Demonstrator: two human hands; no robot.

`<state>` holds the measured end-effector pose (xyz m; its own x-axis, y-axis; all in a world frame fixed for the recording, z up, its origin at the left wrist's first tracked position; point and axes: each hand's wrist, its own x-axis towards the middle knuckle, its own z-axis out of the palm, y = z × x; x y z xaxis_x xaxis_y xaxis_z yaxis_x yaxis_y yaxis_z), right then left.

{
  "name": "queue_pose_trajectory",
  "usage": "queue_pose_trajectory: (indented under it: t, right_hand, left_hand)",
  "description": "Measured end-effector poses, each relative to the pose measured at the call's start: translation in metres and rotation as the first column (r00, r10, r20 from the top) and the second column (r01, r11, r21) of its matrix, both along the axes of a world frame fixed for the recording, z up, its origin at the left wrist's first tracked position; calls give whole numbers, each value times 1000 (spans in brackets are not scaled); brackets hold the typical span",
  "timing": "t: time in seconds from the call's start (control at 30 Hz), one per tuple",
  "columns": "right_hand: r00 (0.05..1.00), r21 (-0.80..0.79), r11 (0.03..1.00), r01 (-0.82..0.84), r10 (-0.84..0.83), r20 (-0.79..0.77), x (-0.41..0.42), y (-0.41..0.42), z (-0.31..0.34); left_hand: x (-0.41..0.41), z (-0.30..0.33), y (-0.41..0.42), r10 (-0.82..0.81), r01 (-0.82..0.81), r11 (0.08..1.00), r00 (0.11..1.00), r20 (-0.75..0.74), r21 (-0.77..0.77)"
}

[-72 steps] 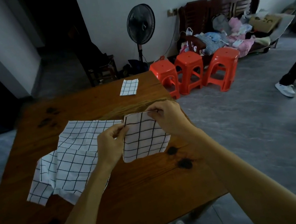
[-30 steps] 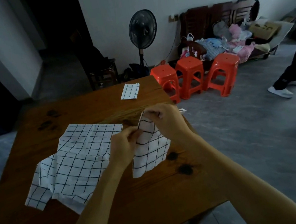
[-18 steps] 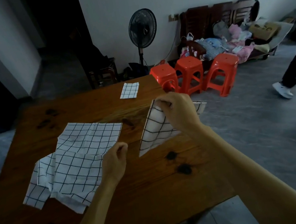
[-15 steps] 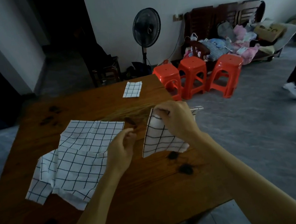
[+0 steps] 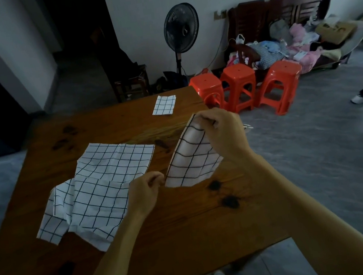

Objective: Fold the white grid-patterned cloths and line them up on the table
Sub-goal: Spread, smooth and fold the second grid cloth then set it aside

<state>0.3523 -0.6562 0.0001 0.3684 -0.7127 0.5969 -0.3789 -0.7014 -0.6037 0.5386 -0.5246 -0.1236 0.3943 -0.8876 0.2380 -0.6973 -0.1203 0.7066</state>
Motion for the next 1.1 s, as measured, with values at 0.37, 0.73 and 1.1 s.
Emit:
queue_pose_trajectory:
  t: [0.37, 0.73, 1.1]
  right_hand:
    - [972, -133, 970, -204, 185, -144, 22, 15, -25]
    - [978, 267, 962, 51, 6, -207, -4, 21, -55]
    - [982, 795, 578, -187, 140, 130, 6, 16, -90]
  left_hand:
    - [-24, 56, -16, -140, 137, 990, 980, -144, -30]
    - [-8, 54, 4, -30, -8, 993, 948, -316, -116]
    - [7, 43, 9, -21, -26, 996, 865, -501, -87]
